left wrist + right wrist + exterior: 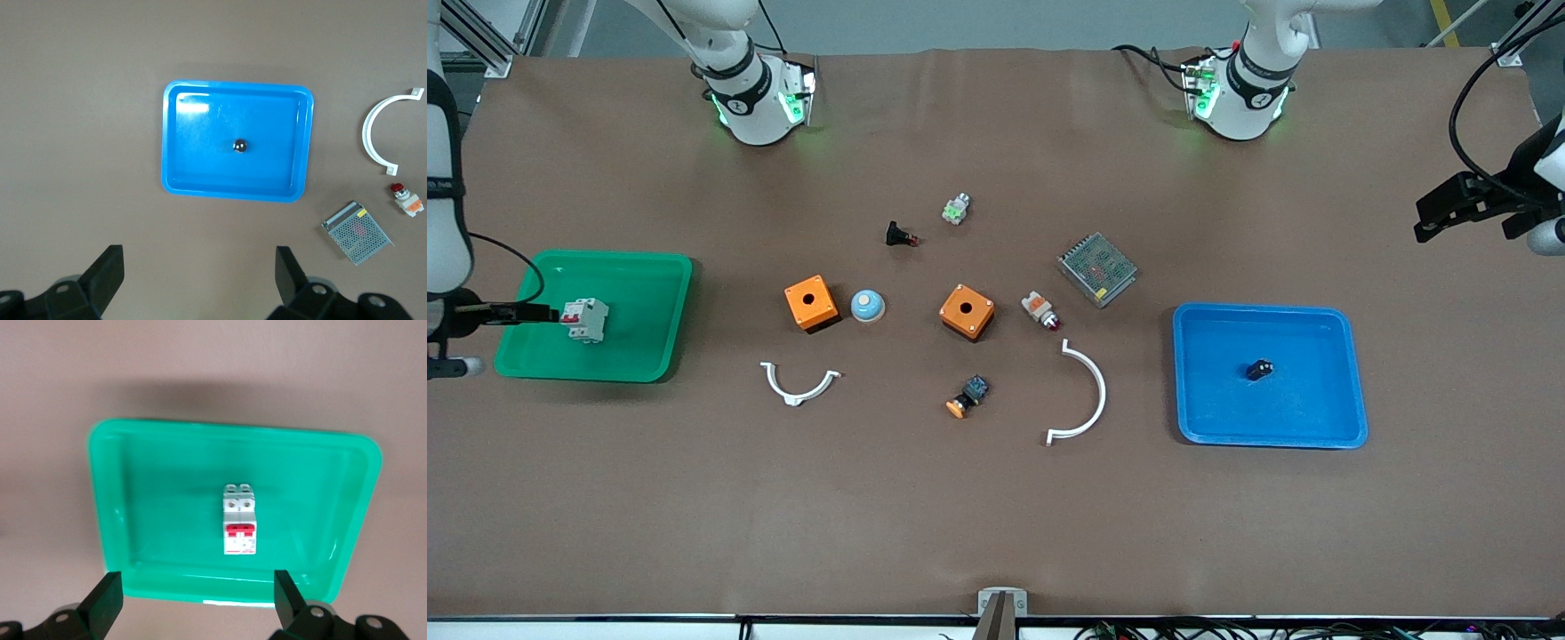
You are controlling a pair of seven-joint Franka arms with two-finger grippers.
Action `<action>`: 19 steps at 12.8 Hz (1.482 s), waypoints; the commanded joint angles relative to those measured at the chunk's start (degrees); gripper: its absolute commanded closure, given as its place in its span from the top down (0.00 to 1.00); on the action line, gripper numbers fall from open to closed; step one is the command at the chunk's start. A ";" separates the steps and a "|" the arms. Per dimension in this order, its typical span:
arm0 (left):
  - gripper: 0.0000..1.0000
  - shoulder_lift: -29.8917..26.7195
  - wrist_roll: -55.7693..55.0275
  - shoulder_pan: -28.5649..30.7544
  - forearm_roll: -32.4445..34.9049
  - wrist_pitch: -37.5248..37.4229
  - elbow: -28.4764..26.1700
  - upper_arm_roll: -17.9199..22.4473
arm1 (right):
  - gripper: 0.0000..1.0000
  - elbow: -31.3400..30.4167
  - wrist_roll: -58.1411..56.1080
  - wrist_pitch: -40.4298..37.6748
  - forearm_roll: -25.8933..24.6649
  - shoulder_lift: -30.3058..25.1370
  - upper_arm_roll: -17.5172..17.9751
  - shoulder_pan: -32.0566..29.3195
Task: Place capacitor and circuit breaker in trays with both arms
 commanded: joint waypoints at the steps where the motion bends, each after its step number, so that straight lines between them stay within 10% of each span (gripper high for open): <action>1: 1.00 0.10 0.29 -0.44 -0.60 1.31 -0.40 0.32 | 1.00 7.50 1.60 -3.23 0.91 0.77 0.54 4.13; 8: 1.00 -0.34 0.63 -0.09 -0.69 1.31 -0.31 0.23 | 1.00 16.03 2.13 -3.06 8.56 0.60 1.25 15.38; 19: 1.00 0.10 1.86 0.26 0.01 1.31 -0.13 0.67 | 1.00 19.38 22.45 -16.95 7.17 -9.77 -5.16 24.19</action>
